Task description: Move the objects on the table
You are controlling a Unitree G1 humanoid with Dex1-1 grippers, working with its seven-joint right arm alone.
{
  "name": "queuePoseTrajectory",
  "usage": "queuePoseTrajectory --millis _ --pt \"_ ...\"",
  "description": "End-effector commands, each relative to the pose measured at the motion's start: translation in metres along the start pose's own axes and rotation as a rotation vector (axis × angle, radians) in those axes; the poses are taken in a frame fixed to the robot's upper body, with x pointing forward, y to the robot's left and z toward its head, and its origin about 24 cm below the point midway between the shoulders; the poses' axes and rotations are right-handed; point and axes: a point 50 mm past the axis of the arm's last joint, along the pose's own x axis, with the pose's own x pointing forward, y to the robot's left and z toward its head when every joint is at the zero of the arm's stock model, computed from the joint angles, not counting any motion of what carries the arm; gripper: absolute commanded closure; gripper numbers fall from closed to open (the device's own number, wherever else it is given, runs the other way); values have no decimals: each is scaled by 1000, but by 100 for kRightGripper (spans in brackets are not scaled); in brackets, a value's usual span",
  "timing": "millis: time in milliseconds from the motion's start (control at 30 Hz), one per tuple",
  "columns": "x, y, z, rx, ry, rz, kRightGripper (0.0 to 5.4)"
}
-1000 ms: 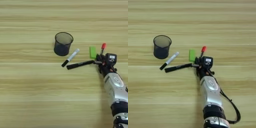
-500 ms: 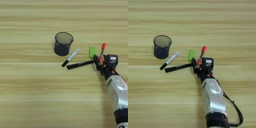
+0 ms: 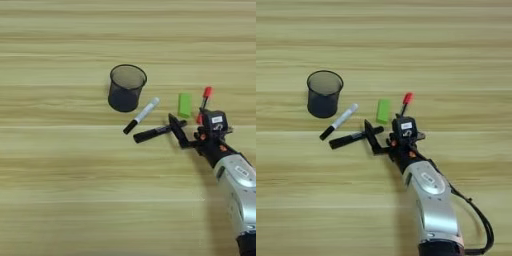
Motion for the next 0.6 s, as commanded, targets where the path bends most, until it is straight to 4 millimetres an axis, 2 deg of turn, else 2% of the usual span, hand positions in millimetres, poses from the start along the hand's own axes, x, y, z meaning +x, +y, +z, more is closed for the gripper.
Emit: queuePoseTrajectory --millis 33,367,600 --pt "5 3 26 -63 -92 37 15" --pt "7 66 35 -53 -128 302 4" --pt "10 82 27 -146 -99 330 4"
